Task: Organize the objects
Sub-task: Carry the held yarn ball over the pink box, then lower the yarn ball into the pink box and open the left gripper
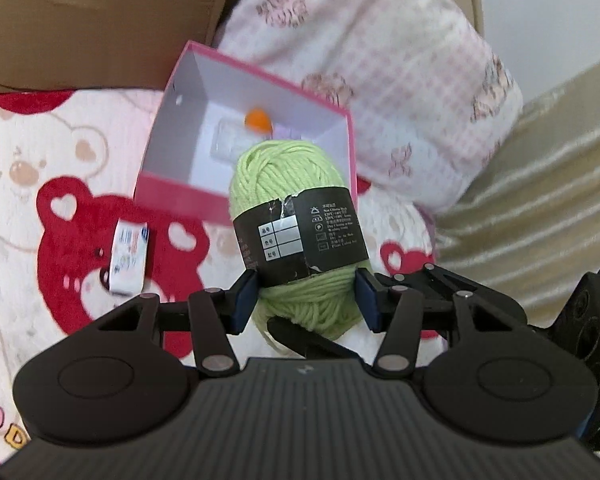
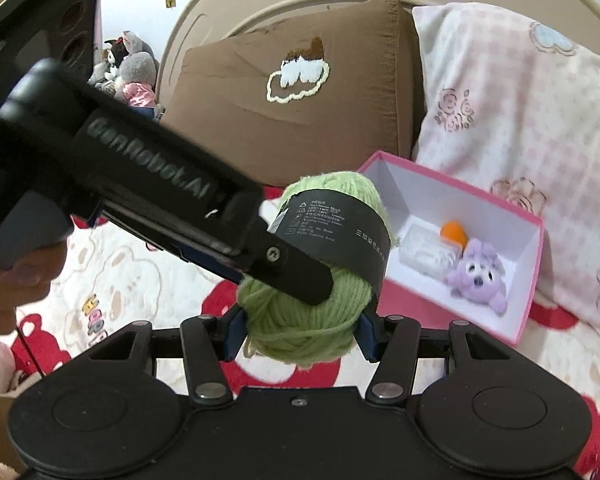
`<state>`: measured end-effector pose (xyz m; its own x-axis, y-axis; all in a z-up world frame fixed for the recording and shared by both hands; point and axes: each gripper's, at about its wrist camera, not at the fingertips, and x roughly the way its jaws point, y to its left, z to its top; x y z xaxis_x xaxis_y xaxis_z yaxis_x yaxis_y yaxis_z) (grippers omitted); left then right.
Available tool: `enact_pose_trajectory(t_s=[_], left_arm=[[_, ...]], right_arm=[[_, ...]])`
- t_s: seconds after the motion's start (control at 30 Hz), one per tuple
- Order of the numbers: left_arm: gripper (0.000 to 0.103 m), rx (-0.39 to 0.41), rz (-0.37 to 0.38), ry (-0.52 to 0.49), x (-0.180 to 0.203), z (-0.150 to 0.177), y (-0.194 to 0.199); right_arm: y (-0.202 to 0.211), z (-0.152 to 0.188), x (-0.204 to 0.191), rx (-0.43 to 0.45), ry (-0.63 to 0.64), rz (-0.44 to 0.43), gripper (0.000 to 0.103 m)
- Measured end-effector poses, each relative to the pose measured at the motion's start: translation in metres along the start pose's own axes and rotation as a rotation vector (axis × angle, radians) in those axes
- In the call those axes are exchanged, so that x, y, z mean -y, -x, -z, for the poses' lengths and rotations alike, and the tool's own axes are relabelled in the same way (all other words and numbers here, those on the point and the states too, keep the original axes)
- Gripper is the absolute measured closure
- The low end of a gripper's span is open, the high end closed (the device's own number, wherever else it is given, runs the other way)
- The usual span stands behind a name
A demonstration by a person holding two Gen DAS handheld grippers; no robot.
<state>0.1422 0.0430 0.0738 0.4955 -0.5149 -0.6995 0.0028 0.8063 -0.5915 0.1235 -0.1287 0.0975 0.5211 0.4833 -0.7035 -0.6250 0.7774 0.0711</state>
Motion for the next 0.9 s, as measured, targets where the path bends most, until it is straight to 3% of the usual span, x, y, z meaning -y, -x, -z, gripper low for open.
enact_pose_trajectory(t_s=[0.13, 0.27, 0.37, 0.53, 0.9], left_arm=[[0.051, 0.027, 0.013, 0.076, -0.005, -0.029, -0.011], [0.05, -0.016, 0.023, 0.139, -0.015, -0.066, -0.042], [0.05, -0.022, -0.015, 0.161, -0.022, -0.084, -0.062], [0.05, -0.021, -0.114, 0.263, -0.038, -0.099, -0.091], [0.05, -0.076, -0.167, 0.366, -0.065, -0.107, -0.142]], right_arm=[[-0.009, -0.028, 0.029, -0.006, -0.02, -0.07, 0.044], [-0.028, -0.046, 0.063, -0.031, -0.105, -0.115, 0.044], [-0.048, -0.054, 0.085, -0.043, -0.172, -0.13, 0.044], [-0.094, -0.069, 0.113, -0.093, -0.283, -0.191, 0.044], [-0.166, -0.062, 0.153, -0.209, -0.413, -0.293, 0.044]])
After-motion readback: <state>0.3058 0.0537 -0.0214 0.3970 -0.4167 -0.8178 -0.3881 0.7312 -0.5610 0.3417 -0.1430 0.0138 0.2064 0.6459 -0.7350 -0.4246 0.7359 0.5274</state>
